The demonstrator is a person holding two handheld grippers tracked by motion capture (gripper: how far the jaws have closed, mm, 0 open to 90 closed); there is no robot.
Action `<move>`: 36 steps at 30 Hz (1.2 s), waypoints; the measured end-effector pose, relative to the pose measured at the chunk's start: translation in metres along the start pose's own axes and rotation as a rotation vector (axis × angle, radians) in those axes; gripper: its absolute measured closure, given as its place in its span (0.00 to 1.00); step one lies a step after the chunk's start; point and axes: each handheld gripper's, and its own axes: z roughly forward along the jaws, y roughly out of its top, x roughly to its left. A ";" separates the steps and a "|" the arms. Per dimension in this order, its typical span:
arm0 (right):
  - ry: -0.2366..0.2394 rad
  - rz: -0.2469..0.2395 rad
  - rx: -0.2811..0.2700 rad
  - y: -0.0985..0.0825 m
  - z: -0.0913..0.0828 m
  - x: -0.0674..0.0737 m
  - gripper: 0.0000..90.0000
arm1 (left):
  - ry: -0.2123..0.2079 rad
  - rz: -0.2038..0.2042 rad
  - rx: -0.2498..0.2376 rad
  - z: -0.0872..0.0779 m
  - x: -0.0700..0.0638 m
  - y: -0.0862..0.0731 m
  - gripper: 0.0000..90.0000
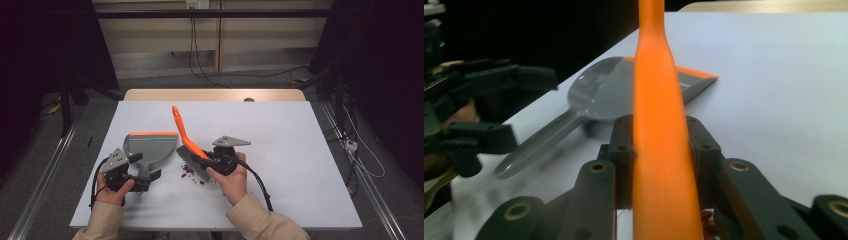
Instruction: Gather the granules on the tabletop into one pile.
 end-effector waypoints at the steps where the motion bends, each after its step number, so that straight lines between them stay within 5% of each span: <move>1: 0.015 0.004 0.004 -0.001 0.001 0.002 0.79 | -0.001 0.002 0.000 0.000 0.000 0.000 0.04; 16: 0.042 0.108 0.082 -0.021 0.026 0.020 0.79 | 0.000 0.004 -0.001 0.000 0.000 0.001 0.04; 23: -0.079 0.130 0.119 -0.021 0.038 0.011 0.79 | 0.001 0.004 -0.008 0.000 0.001 0.001 0.04; 36: -0.153 0.191 0.125 -0.027 0.025 0.000 0.78 | 0.001 0.010 -0.003 0.000 0.000 0.001 0.04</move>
